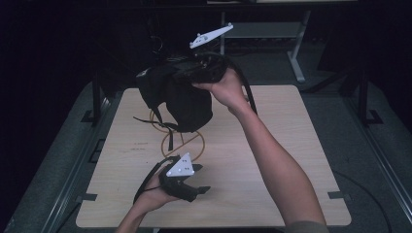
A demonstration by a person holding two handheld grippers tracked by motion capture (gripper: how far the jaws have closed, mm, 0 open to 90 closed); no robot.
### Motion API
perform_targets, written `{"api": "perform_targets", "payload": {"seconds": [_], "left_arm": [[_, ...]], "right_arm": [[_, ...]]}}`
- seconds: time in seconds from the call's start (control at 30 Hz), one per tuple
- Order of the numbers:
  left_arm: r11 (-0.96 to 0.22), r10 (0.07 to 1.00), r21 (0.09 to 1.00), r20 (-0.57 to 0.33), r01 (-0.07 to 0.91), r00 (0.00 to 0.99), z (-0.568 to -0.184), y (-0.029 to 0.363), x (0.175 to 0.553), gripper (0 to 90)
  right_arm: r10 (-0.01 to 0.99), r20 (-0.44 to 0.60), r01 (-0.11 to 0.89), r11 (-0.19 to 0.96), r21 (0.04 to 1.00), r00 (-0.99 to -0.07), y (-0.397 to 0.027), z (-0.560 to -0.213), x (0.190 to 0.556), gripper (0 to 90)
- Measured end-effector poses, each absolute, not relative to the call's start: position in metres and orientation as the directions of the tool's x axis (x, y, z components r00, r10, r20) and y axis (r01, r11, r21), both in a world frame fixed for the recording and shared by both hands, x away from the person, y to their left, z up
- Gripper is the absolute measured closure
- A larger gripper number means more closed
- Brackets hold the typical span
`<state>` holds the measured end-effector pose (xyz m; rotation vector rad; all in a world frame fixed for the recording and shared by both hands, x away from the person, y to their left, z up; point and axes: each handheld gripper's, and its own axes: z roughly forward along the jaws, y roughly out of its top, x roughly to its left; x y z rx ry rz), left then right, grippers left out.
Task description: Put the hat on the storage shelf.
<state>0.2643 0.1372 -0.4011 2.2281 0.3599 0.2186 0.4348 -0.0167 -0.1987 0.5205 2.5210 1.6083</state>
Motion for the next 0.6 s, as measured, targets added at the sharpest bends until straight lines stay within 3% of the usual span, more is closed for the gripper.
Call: {"api": "perform_targets", "payload": {"seconds": [0.6], "left_arm": [[-0.606, 0.320, 0.776, 0.035, 0.176, 0.947, -0.402, 0.136, 0.266, 29.0]], "right_arm": [[0.341, 0.126, 0.257, 0.373, 0.891, -0.931, 0.007, -0.216, 0.450, 87.0]]}}
